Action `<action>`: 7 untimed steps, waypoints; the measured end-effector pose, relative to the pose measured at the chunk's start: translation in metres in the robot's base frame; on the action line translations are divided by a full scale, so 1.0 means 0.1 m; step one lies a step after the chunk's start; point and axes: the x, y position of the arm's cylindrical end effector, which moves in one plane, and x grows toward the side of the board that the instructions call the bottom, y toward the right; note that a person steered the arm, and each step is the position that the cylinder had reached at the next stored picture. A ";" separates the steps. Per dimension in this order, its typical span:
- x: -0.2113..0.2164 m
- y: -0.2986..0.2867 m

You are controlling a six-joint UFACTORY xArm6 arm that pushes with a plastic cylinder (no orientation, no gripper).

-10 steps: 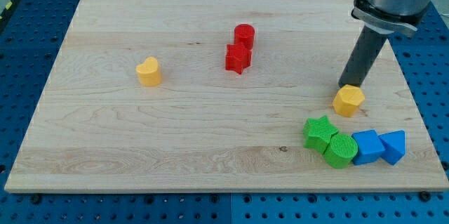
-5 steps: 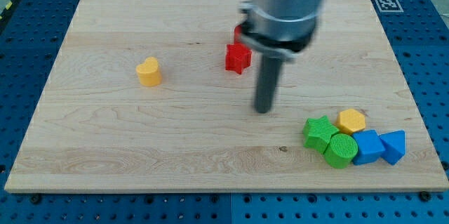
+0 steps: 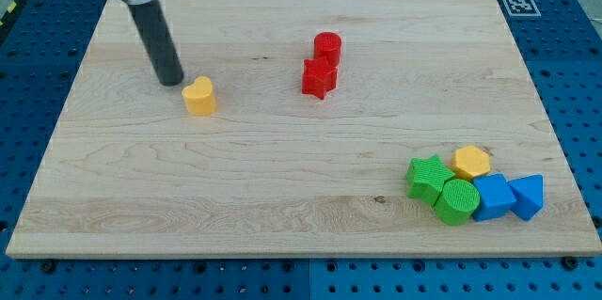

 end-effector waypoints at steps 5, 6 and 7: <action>0.66 0.35; 0.69 0.55; 0.70 0.91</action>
